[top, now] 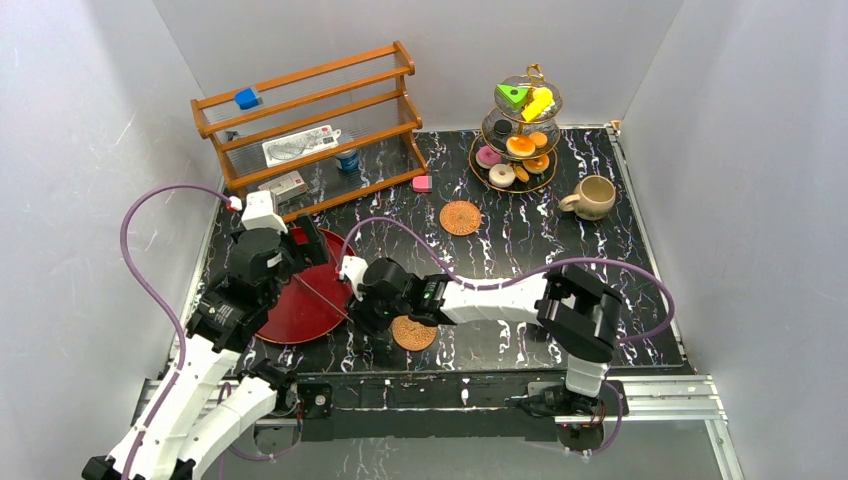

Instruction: Serve the afternoon tea

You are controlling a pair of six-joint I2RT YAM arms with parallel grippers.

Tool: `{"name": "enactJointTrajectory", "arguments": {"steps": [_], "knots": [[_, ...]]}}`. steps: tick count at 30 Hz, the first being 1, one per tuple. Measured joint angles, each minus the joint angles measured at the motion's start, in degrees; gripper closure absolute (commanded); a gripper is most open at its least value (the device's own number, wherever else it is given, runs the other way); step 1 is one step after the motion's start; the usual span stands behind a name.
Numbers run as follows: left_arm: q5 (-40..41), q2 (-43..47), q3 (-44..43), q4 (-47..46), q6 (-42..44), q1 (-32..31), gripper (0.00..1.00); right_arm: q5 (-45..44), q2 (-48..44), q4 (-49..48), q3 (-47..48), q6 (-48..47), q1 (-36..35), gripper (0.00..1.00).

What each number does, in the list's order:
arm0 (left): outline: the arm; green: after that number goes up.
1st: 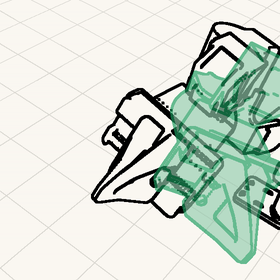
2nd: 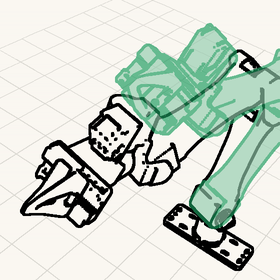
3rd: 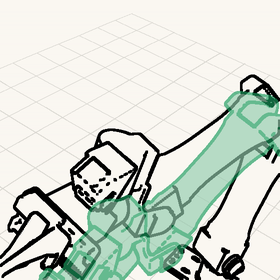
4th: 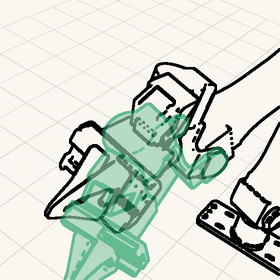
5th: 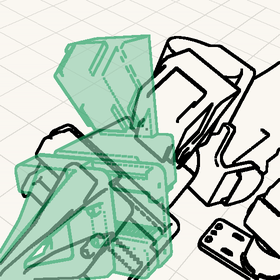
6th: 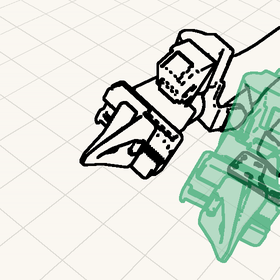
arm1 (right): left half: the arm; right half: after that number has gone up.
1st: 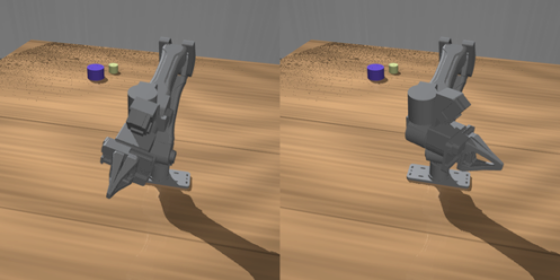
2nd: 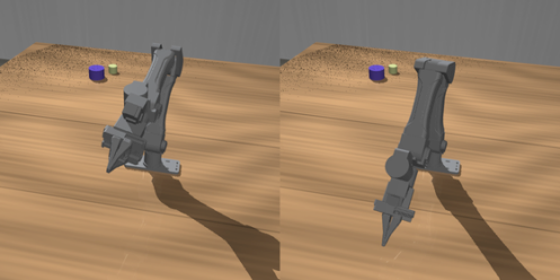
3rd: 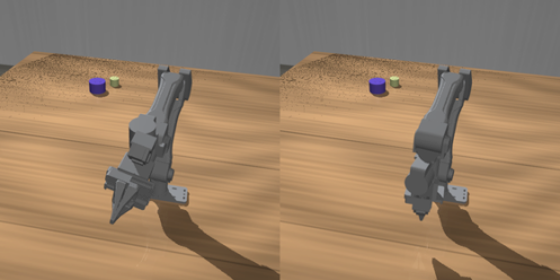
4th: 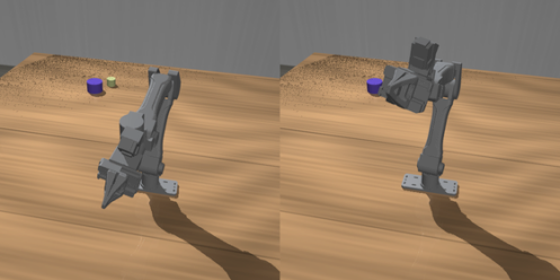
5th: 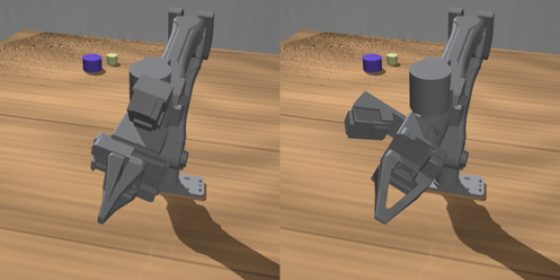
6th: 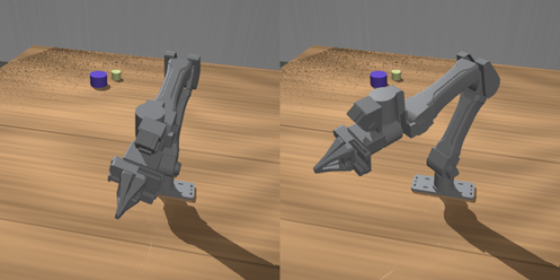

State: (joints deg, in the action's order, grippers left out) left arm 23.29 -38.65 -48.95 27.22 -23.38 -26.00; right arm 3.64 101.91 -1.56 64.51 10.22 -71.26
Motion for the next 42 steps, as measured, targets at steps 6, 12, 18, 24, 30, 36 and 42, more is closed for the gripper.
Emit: {"name": "enactJointTrajectory", "arguments": {"steps": [6,12,18,24,30,36,42], "knots": [[0.2,-1.4,0.3,-1.4,0.4,0.0,0.04,-0.7,2.4,-1.5,1.7,1.0,0.0,0.52],[0.3,-1.9,0.3,-1.8,1.1,0.0,0.04,-2.1,2.6,-1.6,1.8,1.7,0.0,0.43],[-0.4,-0.9,0.3,-2.1,3.1,0.0,0.04,-6.3,-3.5,0.4,-1.4,2.4,2.0,0.33],[-1.8,4.1,0.6,-4.4,7.8,0.0,0.04,-11.8,-16.9,4.8,-7.3,6.3,5.9,0.45],[-2.2,10.2,6.5,-8.5,11.1,0.0,0.04,-14.3,-21.7,10.9,-9.3,11.3,6.0,0.67],[-1.5,10.3,11.1,-9.1,12.8,0.0,0.04,-11.5,-21.7,15.5,-11.9,15.7,5.9,0.88],[0.3,12.5,11.1,-9.3,13.1,0.0,0.04,-7.2,-20.1,14.8,-14.1,18.8,5.6,1.00]]}}
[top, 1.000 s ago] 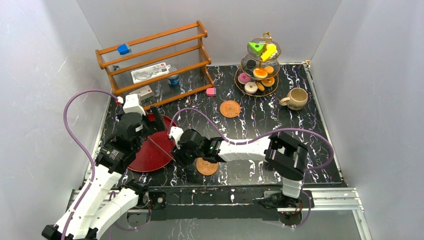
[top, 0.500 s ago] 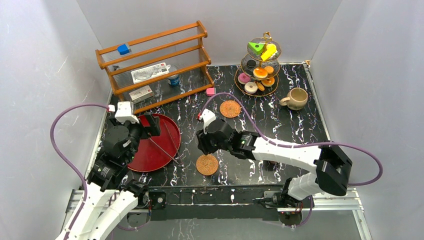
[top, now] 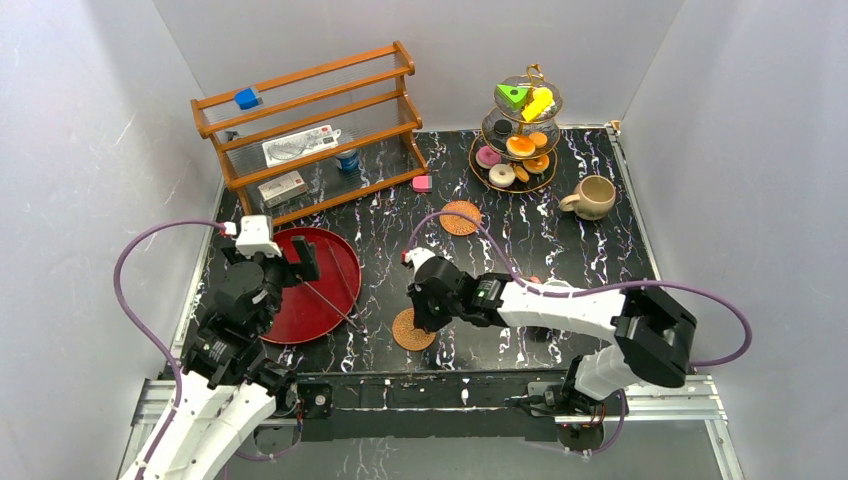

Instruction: Serve the afternoon tea

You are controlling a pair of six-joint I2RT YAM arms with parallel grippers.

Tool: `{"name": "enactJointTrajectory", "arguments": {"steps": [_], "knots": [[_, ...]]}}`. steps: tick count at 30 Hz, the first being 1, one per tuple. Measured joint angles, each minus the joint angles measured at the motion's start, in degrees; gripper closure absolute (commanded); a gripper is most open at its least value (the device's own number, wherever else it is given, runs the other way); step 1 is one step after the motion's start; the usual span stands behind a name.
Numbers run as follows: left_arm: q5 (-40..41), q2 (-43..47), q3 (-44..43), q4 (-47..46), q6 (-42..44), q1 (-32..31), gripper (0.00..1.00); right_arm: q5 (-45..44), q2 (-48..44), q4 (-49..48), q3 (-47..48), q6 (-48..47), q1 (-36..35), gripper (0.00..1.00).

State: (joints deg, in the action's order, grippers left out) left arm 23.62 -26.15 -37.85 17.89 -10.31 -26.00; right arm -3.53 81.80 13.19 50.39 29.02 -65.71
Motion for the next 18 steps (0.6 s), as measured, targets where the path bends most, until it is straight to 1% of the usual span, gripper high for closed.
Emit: {"name": "enactJointTrajectory", "arguments": {"steps": [6,10,18], "knots": [[3.0,3.1,1.2,-0.8,0.1,0.0,0.04,2.3,6.4,-1.7,-0.3,1.2,0.0,1.00],[3.0,2.8,1.6,-1.0,0.1,0.0,0.04,2.6,10.7,-2.0,-0.1,1.1,0.0,1.00],[2.9,1.6,1.6,-1.1,0.1,0.0,0.04,-1.1,13.1,-1.4,2.9,0.8,-0.3,1.00]]}}
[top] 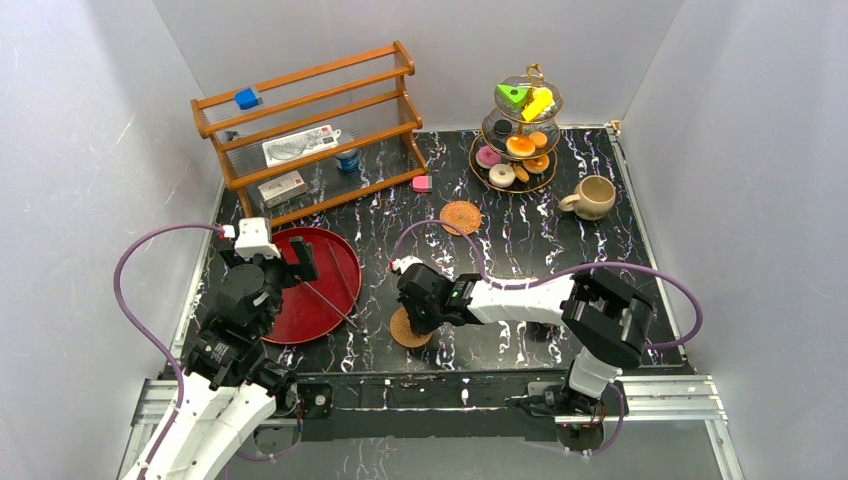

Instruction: Serve the afternoon tea

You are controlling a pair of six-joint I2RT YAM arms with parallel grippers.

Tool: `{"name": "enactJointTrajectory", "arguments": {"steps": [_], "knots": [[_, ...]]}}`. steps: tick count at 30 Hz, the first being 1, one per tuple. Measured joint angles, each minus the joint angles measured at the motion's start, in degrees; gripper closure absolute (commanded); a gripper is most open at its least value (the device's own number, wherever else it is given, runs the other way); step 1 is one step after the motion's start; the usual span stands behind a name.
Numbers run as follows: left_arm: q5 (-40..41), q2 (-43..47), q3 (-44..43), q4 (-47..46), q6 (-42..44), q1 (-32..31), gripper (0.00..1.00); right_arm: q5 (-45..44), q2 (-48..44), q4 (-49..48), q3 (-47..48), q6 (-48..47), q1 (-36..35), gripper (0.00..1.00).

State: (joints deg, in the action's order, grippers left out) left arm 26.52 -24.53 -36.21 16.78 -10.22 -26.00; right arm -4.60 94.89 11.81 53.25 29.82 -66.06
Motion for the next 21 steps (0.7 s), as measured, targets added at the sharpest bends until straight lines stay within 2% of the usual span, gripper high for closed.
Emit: {"name": "enactJointTrajectory", "arguments": {"steps": [12,21], "knots": [[0.0,0.0,0.0,0.0,0.0,0.0,0.04,-7.7,0.3,3.1,1.3,-0.2,0.8,1.00],[-0.1,0.0,0.0,0.0,0.0,0.0,0.04,-10.1,0.0,4.7,1.3,-0.2,9.9,1.00]]}}
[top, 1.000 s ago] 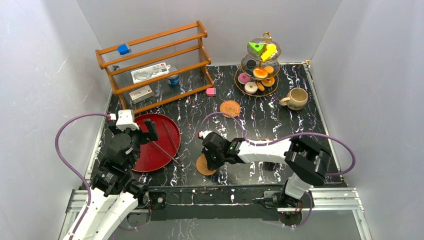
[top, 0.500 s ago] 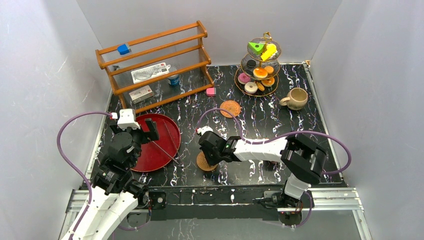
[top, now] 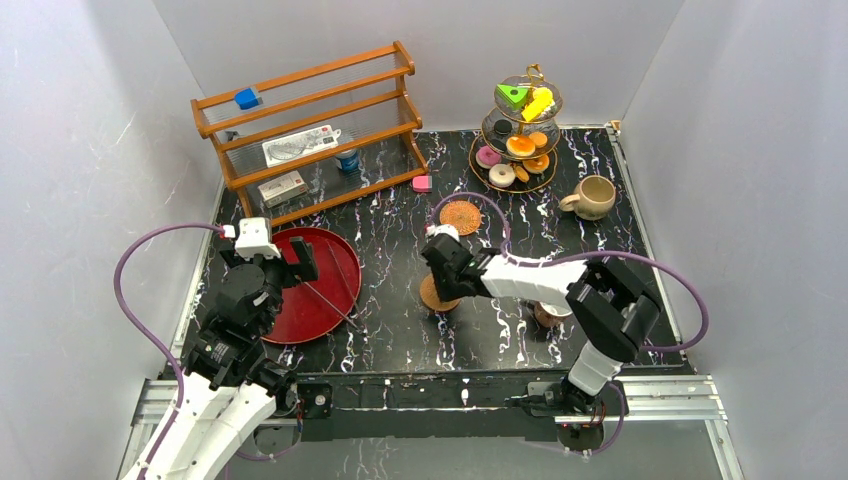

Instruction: Serve the afternoon tea

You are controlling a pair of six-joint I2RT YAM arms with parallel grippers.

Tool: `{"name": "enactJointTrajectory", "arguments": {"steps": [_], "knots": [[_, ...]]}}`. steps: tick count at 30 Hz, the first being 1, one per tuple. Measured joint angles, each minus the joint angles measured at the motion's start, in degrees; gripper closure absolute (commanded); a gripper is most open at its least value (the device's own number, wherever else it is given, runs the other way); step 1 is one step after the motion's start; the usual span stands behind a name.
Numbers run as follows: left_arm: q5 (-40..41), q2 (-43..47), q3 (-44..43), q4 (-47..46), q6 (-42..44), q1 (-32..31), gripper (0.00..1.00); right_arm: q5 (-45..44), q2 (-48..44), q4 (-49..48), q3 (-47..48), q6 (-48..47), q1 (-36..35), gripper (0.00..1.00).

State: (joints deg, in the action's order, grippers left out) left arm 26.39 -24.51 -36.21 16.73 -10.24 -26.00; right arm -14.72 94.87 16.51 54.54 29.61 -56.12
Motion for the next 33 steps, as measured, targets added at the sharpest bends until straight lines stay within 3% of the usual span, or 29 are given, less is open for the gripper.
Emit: {"name": "enactJointTrajectory", "arguments": {"steps": [22,33], "knots": [[0.0,0.0,0.0,0.0,0.0,0.0,0.04,-3.2,0.7,0.1,0.5,-2.5,29.0,1.00],[0.0,0.1,0.0,0.0,0.0,0.0,0.04,-4.6,8.4,-1.4,8.8,-4.6,34.7,1.00]]}}
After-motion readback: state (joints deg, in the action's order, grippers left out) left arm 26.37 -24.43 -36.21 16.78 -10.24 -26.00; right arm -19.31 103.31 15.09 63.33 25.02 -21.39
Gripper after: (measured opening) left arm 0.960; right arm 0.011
